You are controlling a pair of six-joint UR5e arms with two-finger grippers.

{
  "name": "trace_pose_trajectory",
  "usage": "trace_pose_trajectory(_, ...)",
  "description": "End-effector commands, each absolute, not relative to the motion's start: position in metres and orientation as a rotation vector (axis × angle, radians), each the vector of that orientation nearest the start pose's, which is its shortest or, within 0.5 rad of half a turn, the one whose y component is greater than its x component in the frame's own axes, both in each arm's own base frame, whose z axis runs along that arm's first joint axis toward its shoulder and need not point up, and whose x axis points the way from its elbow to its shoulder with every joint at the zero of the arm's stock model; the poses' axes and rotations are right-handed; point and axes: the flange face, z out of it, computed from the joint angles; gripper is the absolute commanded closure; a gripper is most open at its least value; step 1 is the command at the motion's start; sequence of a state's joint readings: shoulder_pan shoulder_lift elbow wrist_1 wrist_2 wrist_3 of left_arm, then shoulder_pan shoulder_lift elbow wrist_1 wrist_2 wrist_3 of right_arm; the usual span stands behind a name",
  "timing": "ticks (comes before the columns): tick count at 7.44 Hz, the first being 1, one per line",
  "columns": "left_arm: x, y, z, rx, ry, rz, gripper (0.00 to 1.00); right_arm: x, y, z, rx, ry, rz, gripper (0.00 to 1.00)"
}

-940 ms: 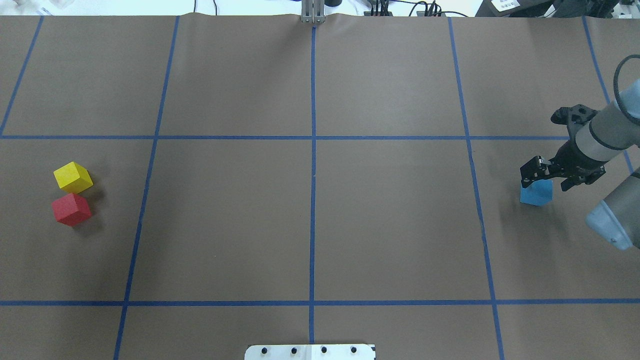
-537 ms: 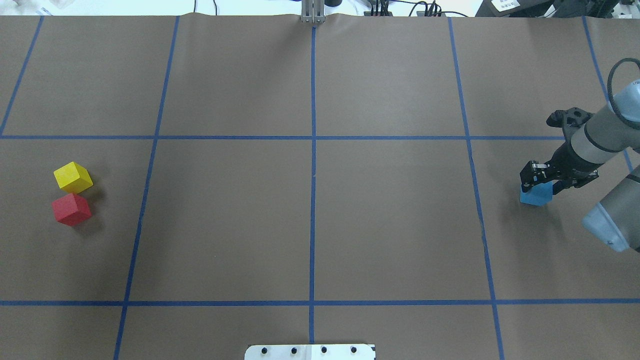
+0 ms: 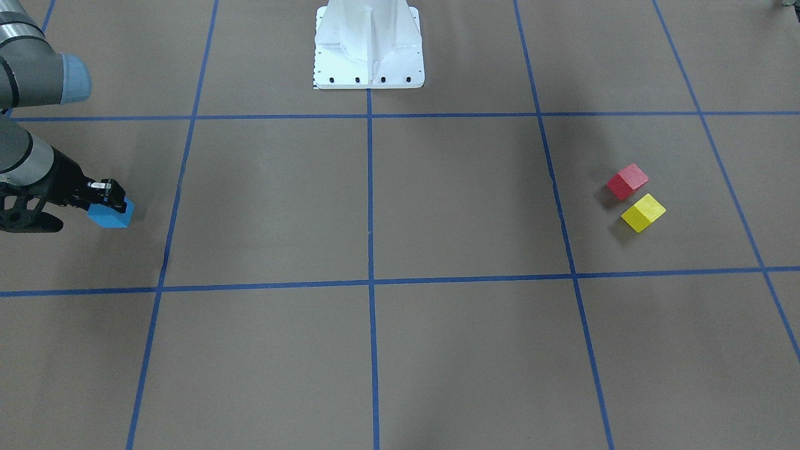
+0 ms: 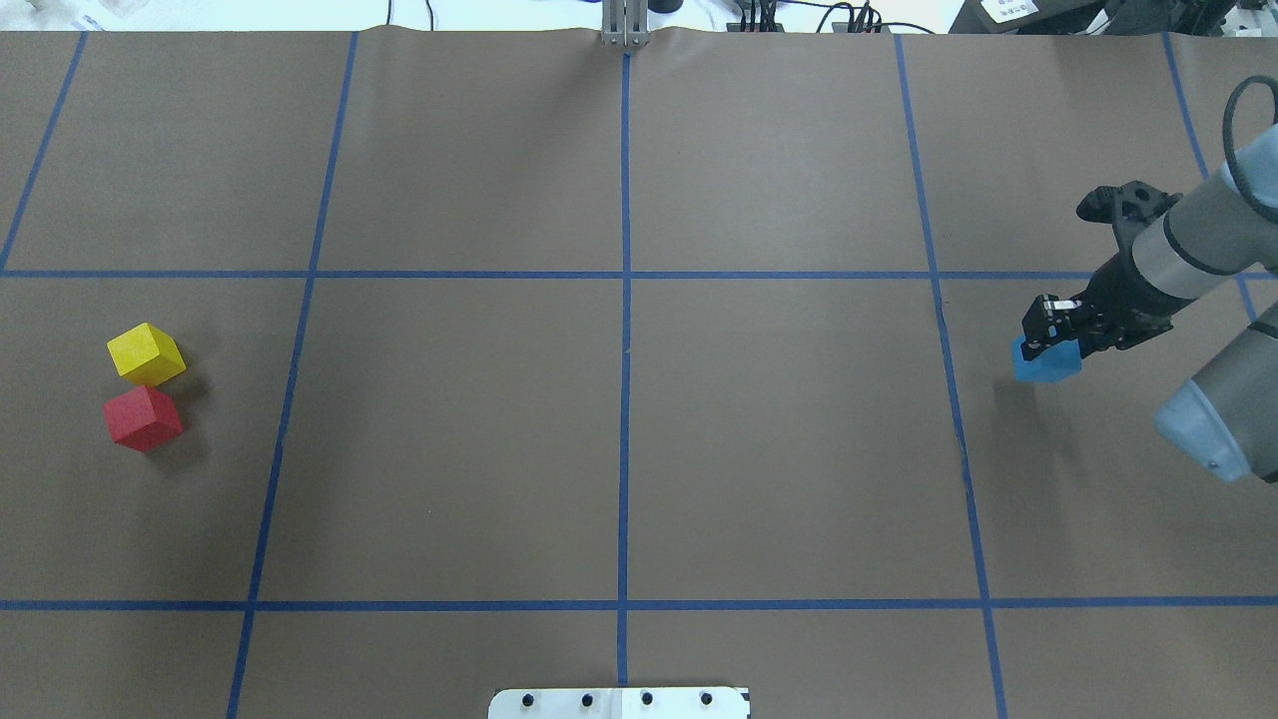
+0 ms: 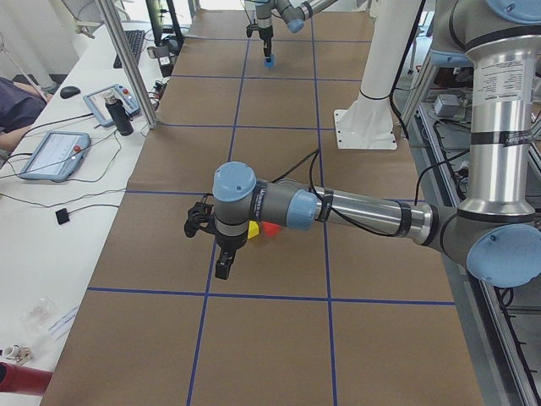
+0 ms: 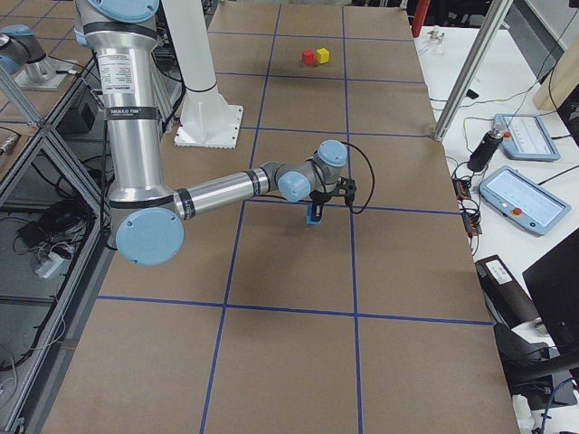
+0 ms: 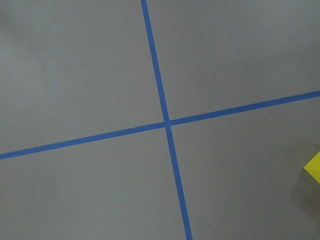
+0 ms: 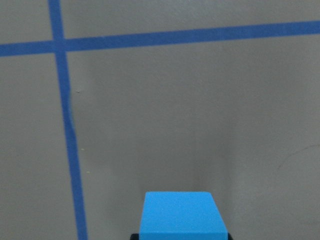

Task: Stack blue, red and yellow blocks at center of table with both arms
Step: 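Carry the blue cube with the right gripper to the table center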

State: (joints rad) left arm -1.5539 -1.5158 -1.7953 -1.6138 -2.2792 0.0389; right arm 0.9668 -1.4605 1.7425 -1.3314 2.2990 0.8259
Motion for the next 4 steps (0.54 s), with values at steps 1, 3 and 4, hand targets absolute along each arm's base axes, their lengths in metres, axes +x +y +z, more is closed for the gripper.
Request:
trace_pose_trajectory(1,-0.06,-0.481,0.573,0.212,0.703,0.128,0.0,-0.293,-0.548,0.377,-0.084,-0.88,0.011,1.0)
trace_pose_trajectory(3,-0.06,-0.482,0.573,0.215,0.702,0.131,0.0,-0.411,-0.592,0.268,-0.062,-0.818,-0.067,1.0)
trace_pose_trajectory(4,-0.06,-0.482,0.572,0.215,0.704,0.131,0.0,-0.466,-0.603,0.235,-0.065,-0.791,-0.088,1.0)
